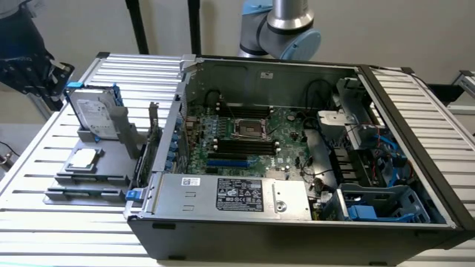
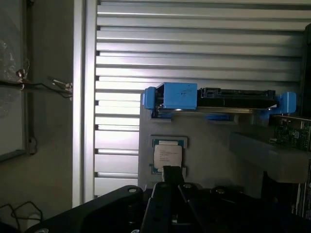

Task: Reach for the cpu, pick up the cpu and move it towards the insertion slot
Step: 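Pick up the cpu and move it towards the insertion slot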

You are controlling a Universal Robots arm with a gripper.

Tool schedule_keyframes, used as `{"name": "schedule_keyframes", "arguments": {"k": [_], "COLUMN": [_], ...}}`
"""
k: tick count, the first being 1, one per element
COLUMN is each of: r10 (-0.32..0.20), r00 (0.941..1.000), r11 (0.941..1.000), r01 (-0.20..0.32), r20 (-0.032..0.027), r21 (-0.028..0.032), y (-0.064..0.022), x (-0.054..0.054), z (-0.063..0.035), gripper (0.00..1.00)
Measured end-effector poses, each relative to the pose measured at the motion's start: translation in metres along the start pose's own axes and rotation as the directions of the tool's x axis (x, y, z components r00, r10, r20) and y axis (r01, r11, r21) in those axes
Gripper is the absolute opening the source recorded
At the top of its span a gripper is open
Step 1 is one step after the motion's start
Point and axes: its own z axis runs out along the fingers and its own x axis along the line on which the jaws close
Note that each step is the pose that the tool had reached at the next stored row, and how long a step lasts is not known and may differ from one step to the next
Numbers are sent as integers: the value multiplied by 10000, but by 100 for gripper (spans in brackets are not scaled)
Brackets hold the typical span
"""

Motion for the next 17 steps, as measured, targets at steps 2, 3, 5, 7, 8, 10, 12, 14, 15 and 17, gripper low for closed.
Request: {"name": "schedule_keyframes", "arguments": {"k": [2, 3, 5, 7, 8, 10, 12, 14, 15, 17], "r10": [-1, -1, -2, -1, -1, -1, -1, -1, -2, -1], "r00": [10000, 10000, 10000, 10000, 10000, 10000, 10000, 10000, 10000, 10000], "r11": [10000, 10000, 10000, 10000, 10000, 10000, 10000, 10000, 10000, 10000], "r01": [1, 1, 2, 1, 1, 1, 1, 1, 2, 1], "r20": [1, 1, 1, 1, 1, 1, 1, 1, 1, 0], "r21": [-1, -1, -1, -1, -1, -1, 0, -1, -1, 0], "y": [-1, -1, -1, -1, -1, -1, -1, -1, -1, -2], "x": [0, 0, 0, 0, 0, 0, 0, 0, 0, 1], "z": [0, 1, 0, 1, 0, 1, 0, 1, 1, 3], "gripper": [12, 12, 24, 30, 36, 47, 53, 59, 65, 71]}}
